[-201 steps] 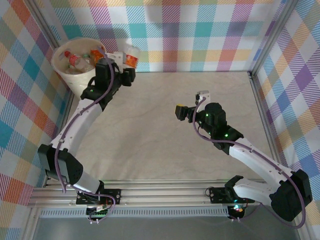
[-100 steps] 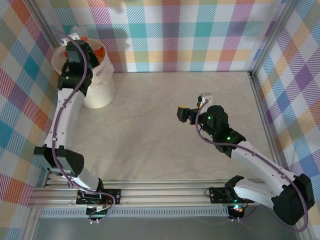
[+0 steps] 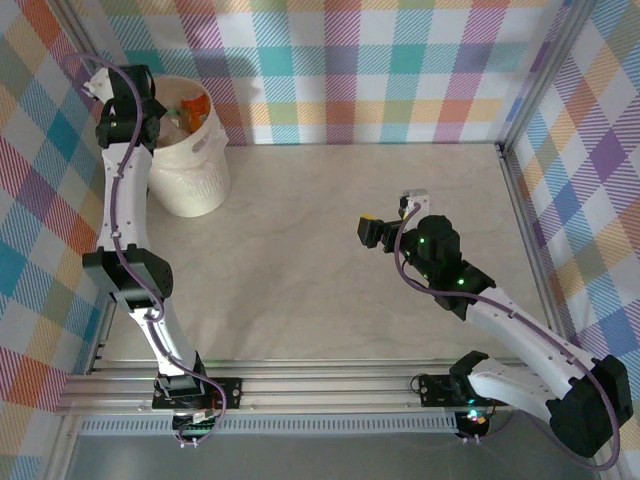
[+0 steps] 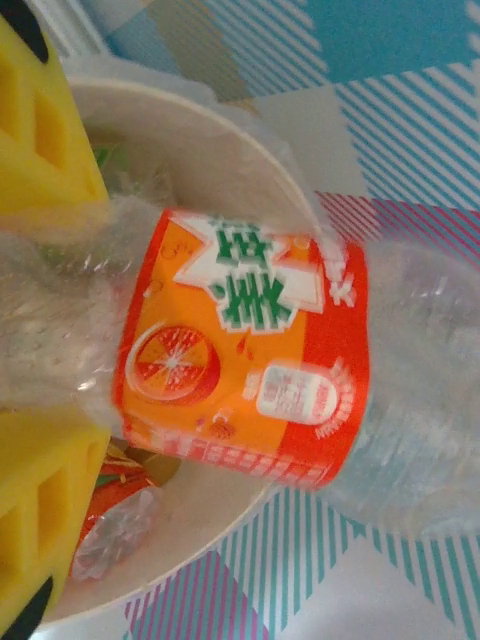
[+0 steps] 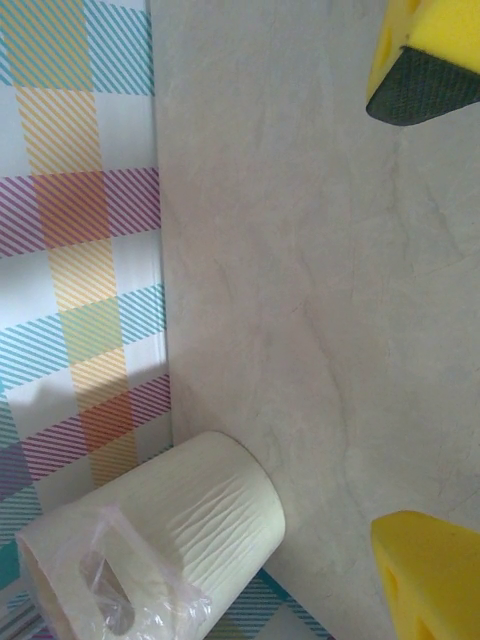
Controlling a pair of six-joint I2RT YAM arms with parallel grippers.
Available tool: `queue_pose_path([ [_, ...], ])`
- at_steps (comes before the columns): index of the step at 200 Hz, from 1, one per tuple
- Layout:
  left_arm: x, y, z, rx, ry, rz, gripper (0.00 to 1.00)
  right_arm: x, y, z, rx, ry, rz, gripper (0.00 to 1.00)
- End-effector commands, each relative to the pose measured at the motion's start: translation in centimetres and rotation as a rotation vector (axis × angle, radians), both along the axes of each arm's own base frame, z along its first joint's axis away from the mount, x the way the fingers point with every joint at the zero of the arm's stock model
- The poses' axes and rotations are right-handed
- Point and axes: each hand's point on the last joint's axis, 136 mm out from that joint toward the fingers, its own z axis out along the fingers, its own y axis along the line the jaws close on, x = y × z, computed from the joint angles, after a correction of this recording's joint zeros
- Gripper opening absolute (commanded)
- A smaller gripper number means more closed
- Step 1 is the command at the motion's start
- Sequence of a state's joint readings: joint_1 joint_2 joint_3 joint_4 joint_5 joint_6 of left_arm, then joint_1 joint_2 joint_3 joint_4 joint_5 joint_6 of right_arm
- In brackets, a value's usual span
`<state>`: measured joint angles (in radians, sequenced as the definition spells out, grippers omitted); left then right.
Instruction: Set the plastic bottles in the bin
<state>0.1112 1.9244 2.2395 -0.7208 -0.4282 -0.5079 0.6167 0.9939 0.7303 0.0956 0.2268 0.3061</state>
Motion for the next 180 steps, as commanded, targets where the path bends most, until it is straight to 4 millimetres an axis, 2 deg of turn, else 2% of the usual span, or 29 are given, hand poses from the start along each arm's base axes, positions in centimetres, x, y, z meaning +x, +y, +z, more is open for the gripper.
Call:
queue_pose_path([
  [1, -1.1, 0.6, -0.2, -0.091, -0.007, 0.065, 0.55, 0.3, 0.0, 0.2, -0.024, -0.027, -0.002, 1.00],
  [22, -1.2, 0.6, 0.1, -0.125, -0.031, 0.075, 0.64, 0.3, 0.3, -0.1, -0.032, -0.021, 0.014, 1.00],
  [41, -1.4, 0.5, 0.4, -0.138, -0.046, 0.082, 0.81, 0.3, 0.4, -0.1, -0.037, -0.017, 0.020, 1.00],
  [70, -1.4, -0.3, 1.3, -0.158, -0.059, 0.014, 0.86, 0.1, 0.1, -0.2, -0.040, -0.014, 0.012, 1.00],
  [81, -1.6, -0.8, 2.0, -0.155, -0.068, -0.023, 0.88, 0.2, -0.3, -0.3, -0.044, -0.015, -0.005, 1.00],
  [109, -2.7, -2.8, 5.6, -0.116, -0.151, -0.162, 0.98, 0.6, -2.2, -0.7, -0.048, -0.014, -0.117, 1.00],
  [138, -5.5, -5.1, 7.8, -0.107, -0.224, -0.287, 1.00, 0.9, -4.6, -0.9, -0.062, -0.043, -0.225, 1.00],
  [153, -7.3, -6.7, 7.8, -0.121, -0.256, -0.366, 1.00, 1.1, -6.1, -1.3, -0.095, -0.065, -0.283, 1.00],
  [165, -9.5, -8.5, 8.8, -0.113, -0.296, -0.455, 1.00, 1.3, -7.7, -1.7, -0.113, -0.064, -0.340, 1.00],
  [180, -12.2, -9.8, 8.6, -0.107, -0.328, -0.512, 1.00, 1.4, -9.6, -2.3, -0.119, -0.055, -0.392, 1.00],
])
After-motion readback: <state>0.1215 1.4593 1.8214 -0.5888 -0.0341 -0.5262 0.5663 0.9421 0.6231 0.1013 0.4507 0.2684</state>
